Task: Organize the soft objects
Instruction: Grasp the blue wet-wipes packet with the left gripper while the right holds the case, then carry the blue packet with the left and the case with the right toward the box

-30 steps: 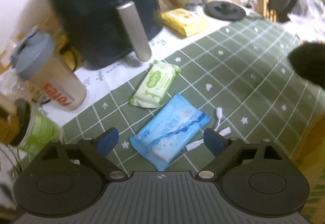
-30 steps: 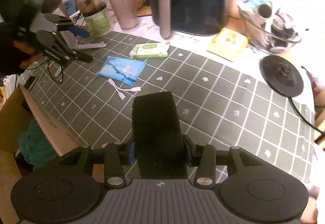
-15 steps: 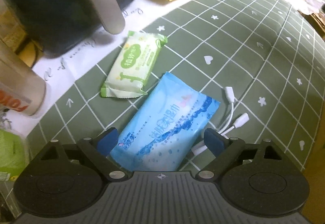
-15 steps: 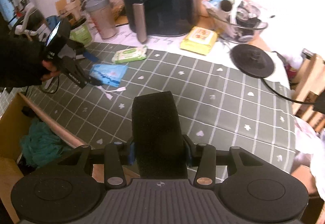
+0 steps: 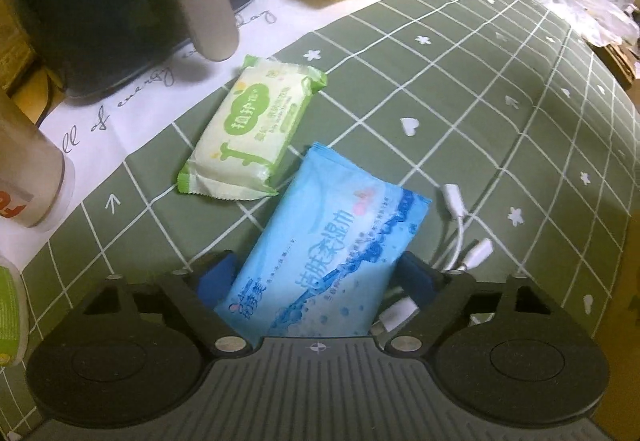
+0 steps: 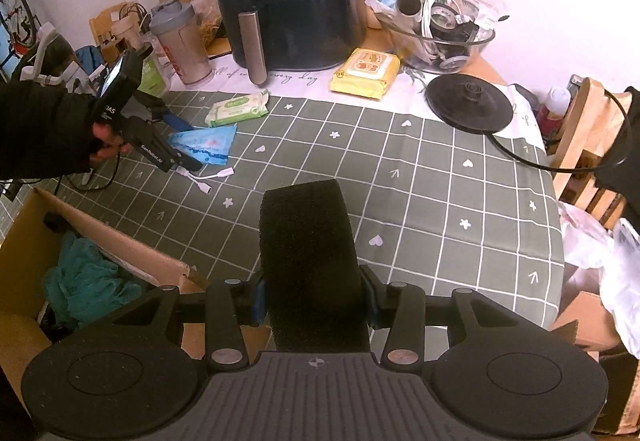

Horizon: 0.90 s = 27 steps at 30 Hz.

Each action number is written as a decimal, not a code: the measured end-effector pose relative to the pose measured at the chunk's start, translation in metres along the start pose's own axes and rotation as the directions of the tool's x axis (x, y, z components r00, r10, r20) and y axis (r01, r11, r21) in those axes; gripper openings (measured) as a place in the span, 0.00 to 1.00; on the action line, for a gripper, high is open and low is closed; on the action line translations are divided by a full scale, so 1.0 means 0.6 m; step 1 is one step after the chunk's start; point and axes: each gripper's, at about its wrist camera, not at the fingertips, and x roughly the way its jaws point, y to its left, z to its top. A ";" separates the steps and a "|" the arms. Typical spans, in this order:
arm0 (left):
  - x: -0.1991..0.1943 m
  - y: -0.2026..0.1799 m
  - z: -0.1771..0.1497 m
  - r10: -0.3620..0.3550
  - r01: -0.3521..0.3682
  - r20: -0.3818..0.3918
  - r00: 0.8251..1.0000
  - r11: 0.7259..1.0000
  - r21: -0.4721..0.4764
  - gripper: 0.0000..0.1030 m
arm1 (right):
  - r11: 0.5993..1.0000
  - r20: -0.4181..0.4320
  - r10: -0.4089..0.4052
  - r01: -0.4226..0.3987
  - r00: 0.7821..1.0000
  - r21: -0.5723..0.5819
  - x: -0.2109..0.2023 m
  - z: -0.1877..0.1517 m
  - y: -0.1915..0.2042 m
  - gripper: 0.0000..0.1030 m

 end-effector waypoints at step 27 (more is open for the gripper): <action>-0.148 -0.077 -0.001 0.108 -0.087 0.178 0.978 0.988 -0.124 0.63 | 0.998 0.076 0.040 -0.044 0.996 0.054 -0.039 -0.008 0.001 0.46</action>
